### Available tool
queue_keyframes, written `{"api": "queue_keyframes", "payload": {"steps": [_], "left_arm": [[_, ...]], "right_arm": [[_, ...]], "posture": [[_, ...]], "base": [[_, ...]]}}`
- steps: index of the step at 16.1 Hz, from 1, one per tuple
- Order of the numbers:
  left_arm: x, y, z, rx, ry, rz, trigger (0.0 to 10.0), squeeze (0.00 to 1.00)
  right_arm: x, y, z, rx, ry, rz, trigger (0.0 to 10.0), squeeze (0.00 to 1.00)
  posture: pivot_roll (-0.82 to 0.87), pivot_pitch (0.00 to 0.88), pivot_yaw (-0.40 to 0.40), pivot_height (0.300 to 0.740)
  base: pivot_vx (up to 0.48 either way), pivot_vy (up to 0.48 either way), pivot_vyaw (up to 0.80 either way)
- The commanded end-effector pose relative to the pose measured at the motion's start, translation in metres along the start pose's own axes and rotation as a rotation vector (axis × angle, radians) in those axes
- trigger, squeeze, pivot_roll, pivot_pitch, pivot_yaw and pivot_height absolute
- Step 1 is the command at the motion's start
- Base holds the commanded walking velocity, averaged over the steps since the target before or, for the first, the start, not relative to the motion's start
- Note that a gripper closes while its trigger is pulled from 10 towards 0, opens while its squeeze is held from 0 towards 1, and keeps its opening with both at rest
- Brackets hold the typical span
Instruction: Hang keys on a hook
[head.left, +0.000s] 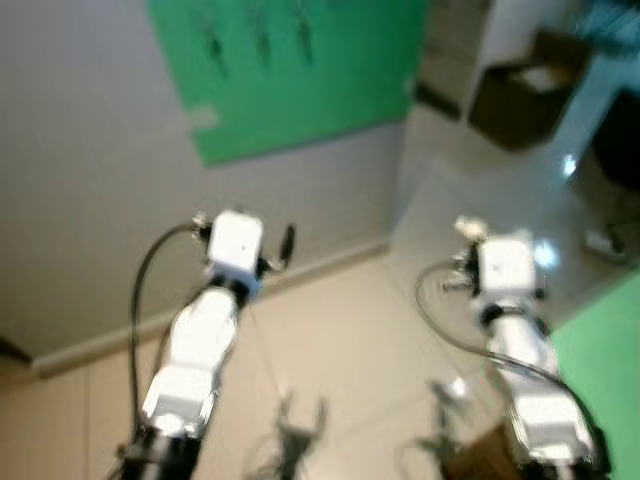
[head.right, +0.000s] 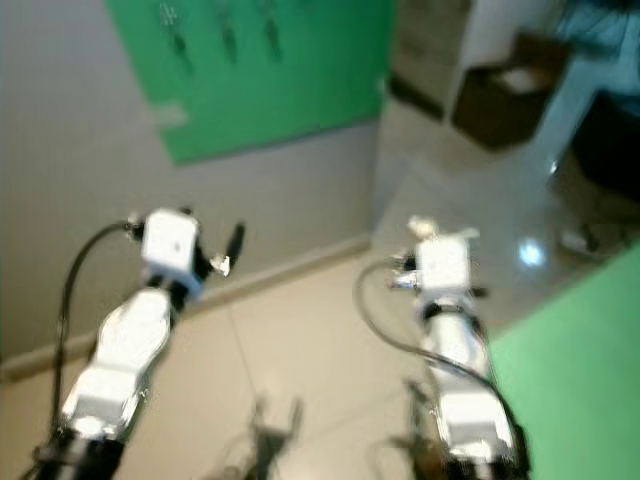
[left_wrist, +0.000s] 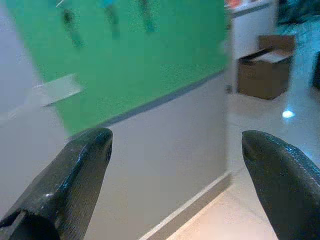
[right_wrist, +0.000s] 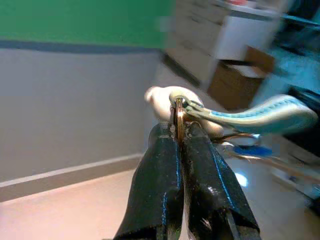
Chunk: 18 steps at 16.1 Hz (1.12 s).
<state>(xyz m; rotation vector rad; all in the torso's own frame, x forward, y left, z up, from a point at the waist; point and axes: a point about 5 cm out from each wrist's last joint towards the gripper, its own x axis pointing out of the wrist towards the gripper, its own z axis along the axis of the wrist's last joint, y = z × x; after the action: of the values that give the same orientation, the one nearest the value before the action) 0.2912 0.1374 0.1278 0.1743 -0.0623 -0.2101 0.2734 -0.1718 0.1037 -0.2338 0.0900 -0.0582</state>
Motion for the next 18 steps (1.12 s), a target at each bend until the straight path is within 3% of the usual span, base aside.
{"api": "queue_keyframes", "payload": {"steps": [1, 5, 11, 12, 15, 18], "left_arm": [[0.001, 0.000, -0.001, -0.005, 0.009, -0.003, 10.0, 0.00], [0.003, 0.000, -0.004, -0.015, 0.015, 0.003, 10.0, 0.00], [0.002, 0.006, -0.007, -0.031, 0.022, 0.053, 10.0, 0.00], [-0.004, 0.015, -0.008, -0.031, 0.021, 0.121, 10.0, 0.00], [-0.015, 0.021, -0.013, -0.100, 0.010, 0.246, 10.0, 0.00], [-0.023, 0.027, -0.018, -0.055, 0.022, 0.280, 10.0, 0.00]], "right_arm": [[0.002, -0.002, -0.001, -0.012, -0.003, -0.001, 10.0, 0.00], [0.006, -0.006, 0.000, -0.026, -0.014, -0.070, 10.0, 0.00], [0.013, -0.004, 0.002, -0.030, -0.017, -0.024, 10.0, 0.00], [0.017, 0.008, 0.004, -0.054, -0.027, 0.045, 10.0, 0.00], [0.021, 0.014, 0.008, -0.038, -0.054, 0.094, 10.0, 0.00], [0.024, 0.017, 0.008, 0.005, -0.065, 0.100, 10.0, 0.00]], "posture": [[-0.13, 0.056, 0.059, 0.740], [-0.14, 0.032, 0.064, 0.740], [-0.14, 0.000, 0.023, 0.740], [-0.11, 0.009, -0.019, 0.740], [-0.09, 0.012, -0.048, 0.740], [-0.07, 0.021, -0.058, 0.740]], "base": [[0.345, 0.000, 0.80], [0.341, 0.000, 0.40], [0.338, 0.000, 0.00], [0.341, 0.000, 0.00], [0.335, 0.000, 0.00], [0.321, 0.000, 0.00]]}}
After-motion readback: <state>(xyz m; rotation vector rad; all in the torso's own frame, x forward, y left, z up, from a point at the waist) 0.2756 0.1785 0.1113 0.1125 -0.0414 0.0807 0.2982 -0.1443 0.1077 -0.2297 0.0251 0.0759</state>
